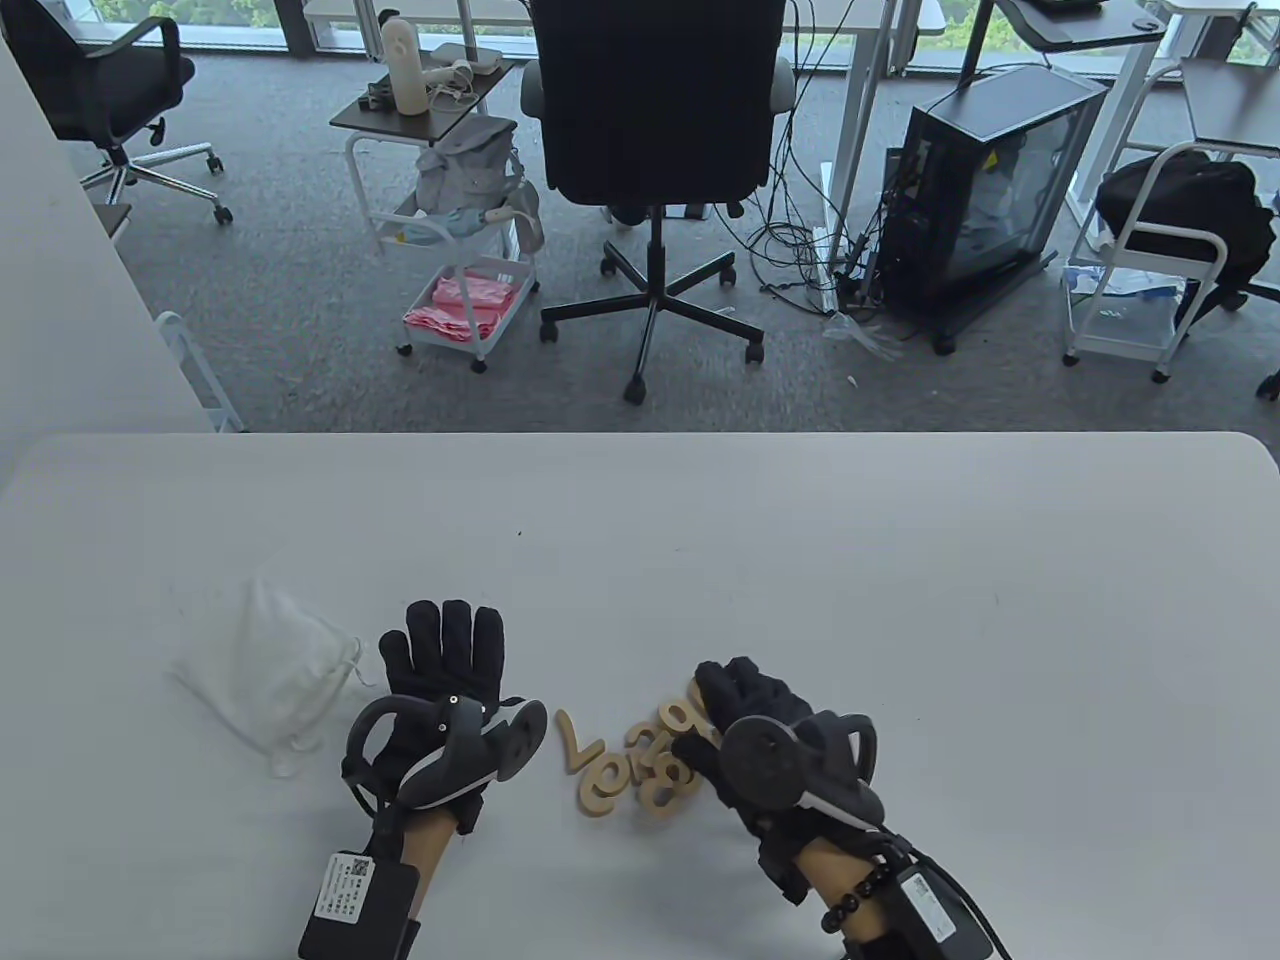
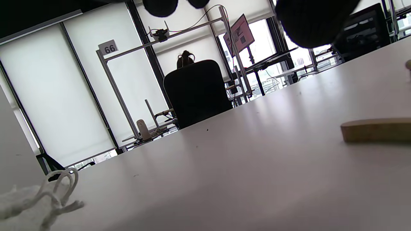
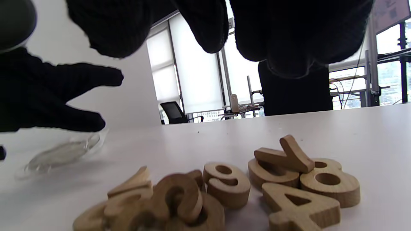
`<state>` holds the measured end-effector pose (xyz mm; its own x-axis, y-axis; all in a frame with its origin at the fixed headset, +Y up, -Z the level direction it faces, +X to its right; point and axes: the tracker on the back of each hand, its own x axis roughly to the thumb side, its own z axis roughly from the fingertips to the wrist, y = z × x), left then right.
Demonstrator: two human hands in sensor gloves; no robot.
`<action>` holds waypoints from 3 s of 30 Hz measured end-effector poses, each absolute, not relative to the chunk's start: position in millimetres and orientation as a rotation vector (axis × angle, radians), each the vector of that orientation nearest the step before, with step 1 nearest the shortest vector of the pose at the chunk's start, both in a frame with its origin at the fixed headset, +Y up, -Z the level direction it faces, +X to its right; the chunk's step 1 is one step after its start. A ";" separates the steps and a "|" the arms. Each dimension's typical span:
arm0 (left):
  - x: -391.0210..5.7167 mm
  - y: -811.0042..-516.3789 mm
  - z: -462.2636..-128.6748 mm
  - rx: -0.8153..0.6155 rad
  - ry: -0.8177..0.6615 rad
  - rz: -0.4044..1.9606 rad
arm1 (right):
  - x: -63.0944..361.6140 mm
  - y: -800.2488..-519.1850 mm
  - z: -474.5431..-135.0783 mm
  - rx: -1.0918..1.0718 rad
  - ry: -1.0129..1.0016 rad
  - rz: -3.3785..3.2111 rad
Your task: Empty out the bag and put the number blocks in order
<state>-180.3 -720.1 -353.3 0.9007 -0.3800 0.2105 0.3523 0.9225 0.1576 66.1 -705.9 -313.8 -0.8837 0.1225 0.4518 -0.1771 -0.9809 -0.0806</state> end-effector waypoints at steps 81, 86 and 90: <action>-196.8 -715.6 -345.0 0.110 -0.211 -0.284 | -2.5 -747.3 -338.8 0.935 0.139 3.290; -197.5 -713.4 -344.0 0.123 -0.210 -0.276 | -8.8 -755.4 -340.3 0.972 0.131 3.309; -197.1 -713.1 -343.3 0.124 -0.209 -0.280 | -7.6 -756.6 -338.8 0.985 0.059 3.309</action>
<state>-197.1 -713.1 -343.3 0.9398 -0.2861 0.1871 0.2604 0.9537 0.1506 -7.6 -756.6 -338.8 -0.7932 -0.2837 0.5388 0.3029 -0.9514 -0.0552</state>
